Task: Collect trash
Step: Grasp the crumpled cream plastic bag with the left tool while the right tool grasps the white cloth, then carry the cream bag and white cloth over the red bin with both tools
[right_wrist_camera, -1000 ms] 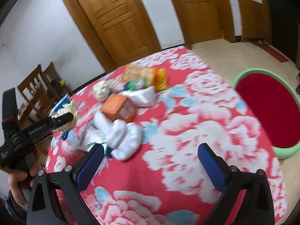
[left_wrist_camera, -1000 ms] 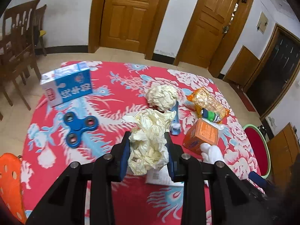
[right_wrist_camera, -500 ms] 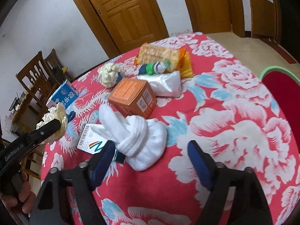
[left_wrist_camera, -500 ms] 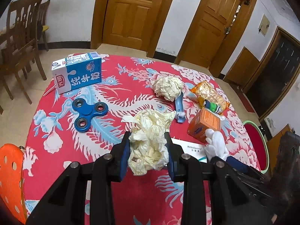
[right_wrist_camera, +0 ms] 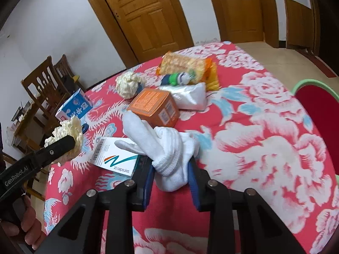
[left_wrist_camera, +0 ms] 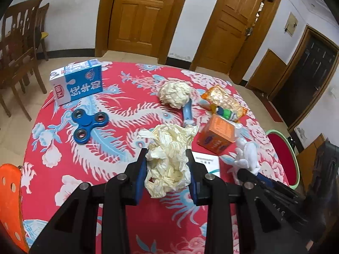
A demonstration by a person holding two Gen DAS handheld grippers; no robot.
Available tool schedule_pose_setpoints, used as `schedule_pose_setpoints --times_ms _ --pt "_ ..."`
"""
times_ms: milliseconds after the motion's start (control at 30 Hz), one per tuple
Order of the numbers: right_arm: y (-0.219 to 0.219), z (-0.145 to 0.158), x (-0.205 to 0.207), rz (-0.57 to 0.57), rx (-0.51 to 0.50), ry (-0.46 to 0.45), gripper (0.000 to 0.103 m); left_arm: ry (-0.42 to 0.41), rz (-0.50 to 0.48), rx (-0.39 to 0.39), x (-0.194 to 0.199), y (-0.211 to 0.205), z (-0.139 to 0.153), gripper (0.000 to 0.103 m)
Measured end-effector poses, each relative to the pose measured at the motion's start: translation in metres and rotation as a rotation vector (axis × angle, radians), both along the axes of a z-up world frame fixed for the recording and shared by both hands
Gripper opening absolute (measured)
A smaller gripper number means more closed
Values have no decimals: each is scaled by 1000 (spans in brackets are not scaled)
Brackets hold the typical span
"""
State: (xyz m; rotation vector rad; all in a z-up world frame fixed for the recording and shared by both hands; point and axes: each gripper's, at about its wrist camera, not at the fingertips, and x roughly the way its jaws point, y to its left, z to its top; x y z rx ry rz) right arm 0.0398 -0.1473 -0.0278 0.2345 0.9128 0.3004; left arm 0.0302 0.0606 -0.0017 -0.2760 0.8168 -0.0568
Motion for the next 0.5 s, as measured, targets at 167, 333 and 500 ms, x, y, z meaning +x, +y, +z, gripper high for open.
schedule_pose_setpoints --times_ms 167,333,500 --pt "-26 13 -9 -54 19 -24 33 -23 -47 5 -4 -18 9 34" --pt "-53 25 -15 -114 15 -50 33 -13 -112 -11 1 -33 16 34" --pt "-84 38 -20 -199 8 -77 32 -39 -167 13 2 -52 27 34"
